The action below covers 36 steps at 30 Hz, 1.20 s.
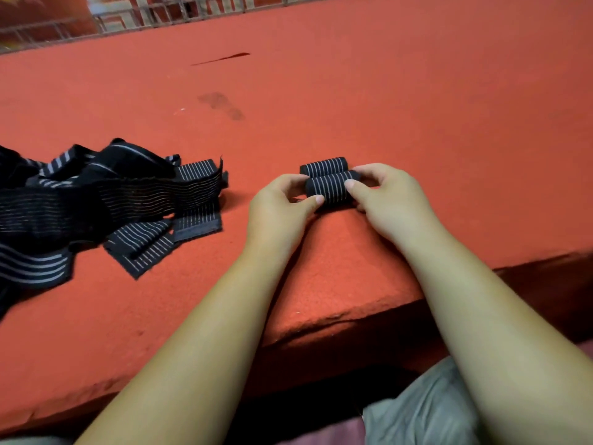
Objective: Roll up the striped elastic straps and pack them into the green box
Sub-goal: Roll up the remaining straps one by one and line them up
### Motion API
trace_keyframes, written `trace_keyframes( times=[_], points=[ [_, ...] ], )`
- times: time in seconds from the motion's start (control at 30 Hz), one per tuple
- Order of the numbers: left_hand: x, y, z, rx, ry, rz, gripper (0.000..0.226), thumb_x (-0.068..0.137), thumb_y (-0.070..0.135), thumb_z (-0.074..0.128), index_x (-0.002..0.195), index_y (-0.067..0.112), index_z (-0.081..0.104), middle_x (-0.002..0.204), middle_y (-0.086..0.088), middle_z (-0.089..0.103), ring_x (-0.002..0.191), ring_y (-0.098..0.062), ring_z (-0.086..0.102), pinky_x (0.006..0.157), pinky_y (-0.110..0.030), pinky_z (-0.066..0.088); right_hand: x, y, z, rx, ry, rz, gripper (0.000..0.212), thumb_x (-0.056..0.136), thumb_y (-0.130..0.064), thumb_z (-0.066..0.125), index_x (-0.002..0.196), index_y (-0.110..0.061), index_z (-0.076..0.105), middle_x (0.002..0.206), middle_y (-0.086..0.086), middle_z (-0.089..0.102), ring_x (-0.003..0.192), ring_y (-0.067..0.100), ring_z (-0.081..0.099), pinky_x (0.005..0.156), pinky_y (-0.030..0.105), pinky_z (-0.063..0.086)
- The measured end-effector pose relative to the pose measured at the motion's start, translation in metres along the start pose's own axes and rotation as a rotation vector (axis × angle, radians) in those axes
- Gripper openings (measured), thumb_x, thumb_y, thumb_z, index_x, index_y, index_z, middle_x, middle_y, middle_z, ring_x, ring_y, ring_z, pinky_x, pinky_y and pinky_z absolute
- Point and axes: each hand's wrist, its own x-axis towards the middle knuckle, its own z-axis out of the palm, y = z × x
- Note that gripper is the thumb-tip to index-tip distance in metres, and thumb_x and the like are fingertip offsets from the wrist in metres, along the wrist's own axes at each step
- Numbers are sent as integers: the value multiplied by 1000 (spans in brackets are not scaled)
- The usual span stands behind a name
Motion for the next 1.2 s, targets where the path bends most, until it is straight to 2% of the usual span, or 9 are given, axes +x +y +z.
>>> trace_keyframes(
  times=[0.17, 0.33, 0.47, 0.57, 0.73, 0.87, 0.97, 1.1, 1.2],
  points=[
    [-1, 2, 3, 130, 17, 28, 34, 88, 18, 86, 120, 20, 79, 110, 9, 81, 98, -4, 75, 97, -29, 57, -1, -3, 5, -54, 49, 16, 24, 101, -28, 68, 122, -24, 78, 117, -4, 79, 110, 17, 72, 97, 29, 51],
    [-3, 4, 3, 218, 10, 44, 41, 92, 23, 82, 132, 19, 75, 119, 5, 80, 106, -9, 73, 101, -26, 53, -2, -6, 10, -101, 85, 43, 27, 103, -30, 66, 126, -23, 77, 124, -3, 77, 118, 16, 68, 92, 24, 43],
    [-6, 7, 2, 149, 14, -12, 42, 92, 11, 76, 134, 16, 72, 119, 2, 80, 105, -7, 75, 104, -29, 55, -5, -9, 12, -57, 131, 66, 30, 99, -21, 70, 128, -17, 72, 119, -2, 76, 110, 12, 68, 88, 19, 42],
    [-11, 12, -2, 128, 15, -43, 42, 92, 5, 71, 133, 14, 71, 116, 3, 79, 103, -6, 72, 101, -23, 53, -8, -11, 14, -19, 199, 56, 33, 95, -16, 70, 128, -14, 70, 117, 2, 73, 108, 16, 67, 92, 22, 45],
    [-21, 16, -28, 258, -19, -29, 40, 95, 15, 73, 135, 15, 70, 116, 4, 77, 108, -9, 71, 96, -16, 46, -19, -26, 19, 63, 297, -2, 24, 91, -13, 64, 111, -24, 67, 109, 0, 69, 97, 10, 59, 76, 10, 36],
    [-28, 17, -81, 294, 69, 20, 29, 96, 17, 72, 125, 20, 75, 109, 11, 78, 102, -5, 71, 98, -22, 52, -28, -49, 38, 161, 249, -21, 18, 92, -15, 64, 106, -24, 71, 101, -5, 72, 94, 13, 66, 73, 21, 43],
    [-28, 14, -125, 319, 170, 61, 29, 93, 12, 70, 119, 24, 76, 107, 14, 78, 103, -2, 71, 98, -22, 53, -34, -64, 60, 213, 175, -45, 15, 93, -14, 65, 103, -23, 72, 94, -6, 71, 81, 6, 64, 65, 13, 41],
    [-18, 3, -175, 509, 276, 97, 49, 91, 5, 68, 137, 20, 67, 135, 3, 69, 125, -14, 64, 108, -22, 43, -37, -82, 91, 224, 103, -87, 16, 94, -14, 65, 102, -25, 73, 90, -12, 68, 77, 3, 60, 70, 18, 41],
    [-11, -15, -198, 618, 188, 18, 75, 90, 4, 71, 159, 20, 46, 156, -4, 55, 142, -22, 53, 118, -29, 37, -37, -93, 112, 213, 19, -79, 17, 94, -17, 66, 104, -27, 74, 93, -11, 72, 77, 7, 62, 70, 21, 46]
  ],
)
